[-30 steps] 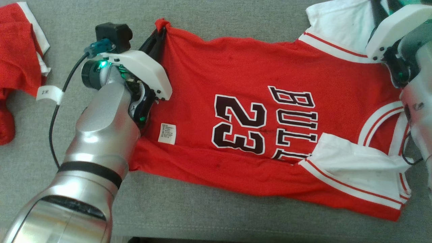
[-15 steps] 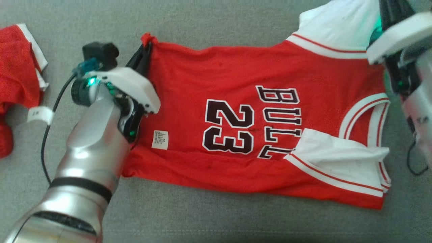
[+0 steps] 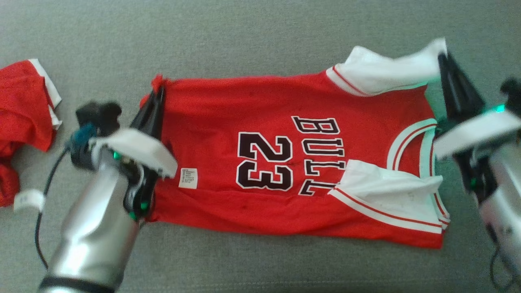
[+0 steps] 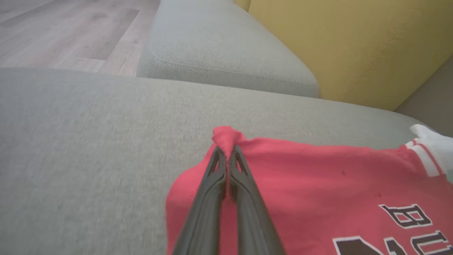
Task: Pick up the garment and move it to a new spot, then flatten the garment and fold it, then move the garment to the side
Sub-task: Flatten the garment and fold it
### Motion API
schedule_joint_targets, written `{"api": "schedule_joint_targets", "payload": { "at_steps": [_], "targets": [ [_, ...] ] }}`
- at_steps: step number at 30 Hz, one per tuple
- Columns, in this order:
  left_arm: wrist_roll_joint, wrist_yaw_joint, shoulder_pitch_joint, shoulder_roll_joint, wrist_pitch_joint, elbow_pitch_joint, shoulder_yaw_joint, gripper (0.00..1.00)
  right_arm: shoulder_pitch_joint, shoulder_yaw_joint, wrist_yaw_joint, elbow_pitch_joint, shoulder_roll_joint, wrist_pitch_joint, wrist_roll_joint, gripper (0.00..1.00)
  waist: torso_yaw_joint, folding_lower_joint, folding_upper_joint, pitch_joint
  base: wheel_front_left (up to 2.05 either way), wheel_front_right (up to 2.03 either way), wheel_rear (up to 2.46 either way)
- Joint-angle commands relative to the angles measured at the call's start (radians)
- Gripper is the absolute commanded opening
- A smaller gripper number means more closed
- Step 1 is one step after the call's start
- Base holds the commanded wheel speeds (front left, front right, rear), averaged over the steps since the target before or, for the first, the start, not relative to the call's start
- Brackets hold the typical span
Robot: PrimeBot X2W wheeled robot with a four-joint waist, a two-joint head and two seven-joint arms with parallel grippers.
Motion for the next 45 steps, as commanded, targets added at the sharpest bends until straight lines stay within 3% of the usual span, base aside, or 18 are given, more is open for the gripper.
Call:
{"api": "schedule_joint_targets", "payload": {
  "at_steps": [1, 5, 13, 21, 22, 23, 24, 25, 31, 36, 45],
  "targets": [
    [-0.007, 0.008, 0.000, 0.040, 0.002, -0.035, 0.037, 0.00, 0.029, -0.002, 0.007, -0.035, -0.007, -0.004, -0.009, 0.00, -0.005, 0.0001, 0.0000, -0.004, 0.00, 0.00, 0.00],
    [-0.037, 0.057, 0.135, 0.058, 0.033, -0.163, 0.052, 0.00, 0.205, -0.083, 0.007, -0.159, 0.020, 0.029, -0.053, 0.00, -0.009, 0.0001, 0.0000, -0.012, 0.00, 0.00, 0.00],
    [-0.079, 0.137, 0.320, 0.088, 0.089, -0.336, 0.077, 0.00, 0.499, -0.257, 0.007, -0.383, 0.142, 0.148, -0.147, 0.00, -0.017, 0.0001, 0.0000, -0.032, 0.00, 0.00, 0.00],
    [-0.091, 0.177, 0.408, 0.101, 0.102, -0.390, 0.082, 0.00, 0.663, -0.348, 0.007, -0.511, 0.245, 0.253, -0.222, 0.00, -0.024, 0.0001, 0.0000, -0.043, 0.00, 0.00, 0.00],
    [-0.094, 0.178, 0.412, 0.100, 0.105, -0.384, 0.081, 0.15, 0.675, -0.349, 0.007, -0.514, 0.256, 0.267, -0.226, 0.00, -0.026, 0.0001, 0.0000, -0.045, 0.00, 0.00, 0.00],
    [-0.095, 0.181, 0.416, 0.097, 0.106, -0.380, 0.079, 0.60, 0.685, -0.350, 0.007, -0.514, 0.266, 0.283, -0.232, 0.28, -0.027, 0.0001, 0.0000, -0.047, 0.00, 0.00, 0.00],
    [-0.096, 0.182, 0.419, 0.095, 0.103, -0.377, 0.078, 1.00, 0.692, -0.350, 0.007, -0.513, 0.273, 0.292, -0.239, 0.89, -0.029, 0.0001, 0.0000, -0.049, 0.00, 0.00, 0.00],
    [-0.094, 0.183, 0.422, 0.095, 0.099, -0.373, 0.078, 1.00, 0.696, -0.350, 0.007, -0.512, 0.278, 0.295, -0.248, 1.00, -0.030, 0.0001, 0.0000, -0.051, 0.00, 0.00, 0.00],
    [-0.021, 0.240, 0.445, 0.094, 0.009, -0.388, 0.083, 1.00, 0.689, -0.359, 0.007, -0.559, 0.305, 0.242, -0.317, 1.00, -0.043, 0.0001, 0.0000, -0.073, 0.00, 0.00, 0.00],
    [0.079, 0.291, 0.464, 0.086, -0.023, -0.485, 0.095, 1.00, 0.658, -0.358, 0.007, -0.642, 0.305, 0.184, -0.379, 1.00, -0.047, 0.0001, 0.0000, -0.092, 0.00, 0.00, 0.00],
    [0.189, 0.342, 0.518, 0.090, -0.026, -0.621, 0.078, 1.00, 0.631, -0.328, 0.007, -0.732, 0.296, 0.206, -0.455, 1.00, -0.059, 0.0001, 0.0000, -0.120, 0.00, 0.00, 0.00]
  ]
}}
